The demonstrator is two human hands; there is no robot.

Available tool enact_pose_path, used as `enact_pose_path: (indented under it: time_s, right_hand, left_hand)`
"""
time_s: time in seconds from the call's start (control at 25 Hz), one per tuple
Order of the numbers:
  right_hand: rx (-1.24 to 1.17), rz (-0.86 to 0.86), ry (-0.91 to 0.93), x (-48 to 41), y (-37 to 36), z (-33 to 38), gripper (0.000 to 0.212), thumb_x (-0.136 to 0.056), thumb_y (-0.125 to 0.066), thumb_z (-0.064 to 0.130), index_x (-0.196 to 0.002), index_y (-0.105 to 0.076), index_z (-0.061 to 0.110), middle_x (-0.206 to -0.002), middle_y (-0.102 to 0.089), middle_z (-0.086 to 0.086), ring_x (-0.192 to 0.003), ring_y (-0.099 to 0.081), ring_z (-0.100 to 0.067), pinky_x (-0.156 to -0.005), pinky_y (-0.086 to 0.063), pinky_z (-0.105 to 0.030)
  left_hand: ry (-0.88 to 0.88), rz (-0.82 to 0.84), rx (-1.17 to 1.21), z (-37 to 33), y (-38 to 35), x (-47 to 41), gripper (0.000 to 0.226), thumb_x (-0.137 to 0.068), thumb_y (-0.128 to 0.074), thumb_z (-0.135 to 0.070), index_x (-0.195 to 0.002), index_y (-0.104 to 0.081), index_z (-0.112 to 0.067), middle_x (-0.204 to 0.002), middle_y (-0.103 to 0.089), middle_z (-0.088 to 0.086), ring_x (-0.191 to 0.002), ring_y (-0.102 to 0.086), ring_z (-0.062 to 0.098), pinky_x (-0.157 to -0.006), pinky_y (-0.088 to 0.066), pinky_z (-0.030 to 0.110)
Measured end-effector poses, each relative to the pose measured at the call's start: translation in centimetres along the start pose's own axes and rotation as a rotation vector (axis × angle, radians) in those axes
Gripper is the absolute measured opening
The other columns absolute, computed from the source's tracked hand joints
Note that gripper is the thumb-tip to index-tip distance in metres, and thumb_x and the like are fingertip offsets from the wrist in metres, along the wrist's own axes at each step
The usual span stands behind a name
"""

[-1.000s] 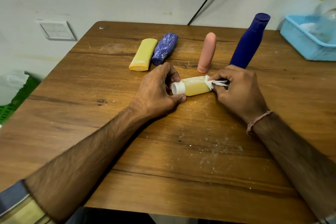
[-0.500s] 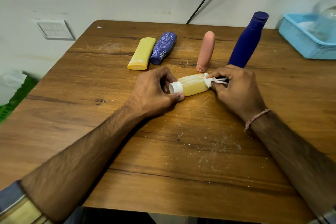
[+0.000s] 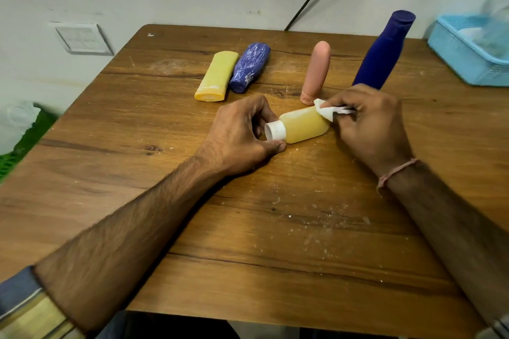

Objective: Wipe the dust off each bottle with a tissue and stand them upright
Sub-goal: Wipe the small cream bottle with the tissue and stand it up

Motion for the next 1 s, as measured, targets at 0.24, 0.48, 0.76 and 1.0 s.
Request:
enact_pose_path:
  time_s: [0.24, 0.48, 0.76, 1.0]
  right_hand:
    - [-0.032, 0.103, 0.336, 1.3, -1.8, 4.3, 0.021, -0.086, -0.063, 0.000, -0.102, -0.073, 0.009, -0.106, -0.069, -0.004, -0.107, -0.059, -0.015, -0.099, -0.046, -0.023]
    - [0.013, -0.080, 0.064, 0.1, -0.2, 0.6, 0.025, -0.085, -0.063, -0.001, -0.106, -0.072, 0.010, -0.109, -0.069, -0.005, -0.104, -0.061, -0.017, -0.102, -0.047, -0.030]
    - [-0.035, -0.014, 0.395, 1.2, -1.7, 4.8, 0.018, -0.088, -0.061, 0.002, -0.101, -0.073, 0.005, -0.104, -0.070, -0.008, -0.105, -0.061, -0.017, -0.101, -0.042, -0.019]
    - [-0.006, -0.091, 0.164, 0.7, -0.2, 1.9, 0.019, -0.084, -0.067, 0.003, -0.102, -0.073, 0.007, -0.105, -0.071, -0.007, -0.102, -0.062, -0.018, -0.095, -0.052, -0.037]
  left_hand:
    - [-0.071, -0.060, 0.015, 0.1, -0.2, 0.2, 0.039, -0.062, -0.095, -0.026, -0.084, -0.063, -0.020, -0.073, -0.060, -0.014, -0.062, -0.055, 0.003, -0.053, -0.040, 0.010]
    - [-0.164, -0.119, -0.055, 0.0, -0.3, 0.2, 0.039, -0.062, -0.093, -0.022, -0.089, -0.065, -0.016, -0.087, -0.055, -0.012, -0.073, -0.048, -0.004, -0.064, -0.038, 0.006]
    - [-0.225, -0.175, 0.014, -0.4, -0.6, 0.4, 0.033, -0.070, -0.084, -0.010, -0.090, -0.057, -0.012, -0.088, -0.055, -0.006, -0.075, -0.049, 0.006, -0.065, -0.040, 0.012]
    - [-0.216, -0.197, 0.076, -0.8, -0.7, 0.6, 0.052, -0.070, -0.084, -0.009, -0.104, -0.045, -0.017, -0.092, -0.061, -0.003, -0.079, -0.056, 0.001, -0.069, -0.048, 0.014]
Point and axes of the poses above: each hand's wrist, its own x-axis away from the middle knuckle, its own y-axis out of the back of the hand, z = x × y, the point moved 1 cm from there along -x, towards the middle knuckle
